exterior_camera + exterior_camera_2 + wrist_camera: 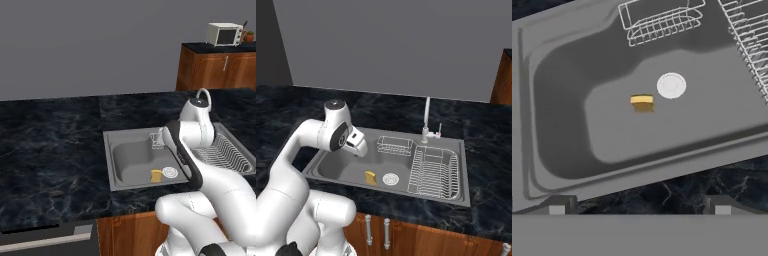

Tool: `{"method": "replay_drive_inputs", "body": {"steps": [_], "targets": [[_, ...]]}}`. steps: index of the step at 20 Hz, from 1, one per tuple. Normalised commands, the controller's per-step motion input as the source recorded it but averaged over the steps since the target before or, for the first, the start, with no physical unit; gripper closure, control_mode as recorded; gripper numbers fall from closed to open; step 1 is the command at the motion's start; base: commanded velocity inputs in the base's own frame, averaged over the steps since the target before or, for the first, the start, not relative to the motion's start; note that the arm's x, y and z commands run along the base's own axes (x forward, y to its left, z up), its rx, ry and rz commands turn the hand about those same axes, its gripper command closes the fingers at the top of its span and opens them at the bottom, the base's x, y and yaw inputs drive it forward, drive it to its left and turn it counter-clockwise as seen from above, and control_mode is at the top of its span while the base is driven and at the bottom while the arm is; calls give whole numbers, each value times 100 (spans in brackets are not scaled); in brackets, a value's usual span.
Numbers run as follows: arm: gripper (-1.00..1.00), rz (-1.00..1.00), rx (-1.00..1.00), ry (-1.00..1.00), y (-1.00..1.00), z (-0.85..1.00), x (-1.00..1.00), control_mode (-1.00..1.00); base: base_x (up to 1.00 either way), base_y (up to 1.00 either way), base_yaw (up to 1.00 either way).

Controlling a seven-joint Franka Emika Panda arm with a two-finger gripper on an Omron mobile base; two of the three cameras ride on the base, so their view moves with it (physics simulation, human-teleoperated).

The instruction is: Pick up the sponge and sponge from the sink, and place them back in the cabinet, and close the cabinet doors.

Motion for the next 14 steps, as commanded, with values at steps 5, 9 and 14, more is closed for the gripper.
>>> {"method": "replay_drive_inputs", "body": {"steps": [5, 9, 14], "targets": [[-100, 0, 0, 7, 0, -18, 8, -100, 0, 0, 0], [-100, 1, 0, 7, 0, -20, 9, -100, 0, 0, 0], [-100, 2, 0, 7, 0, -20, 1, -100, 0, 0, 0]]}}
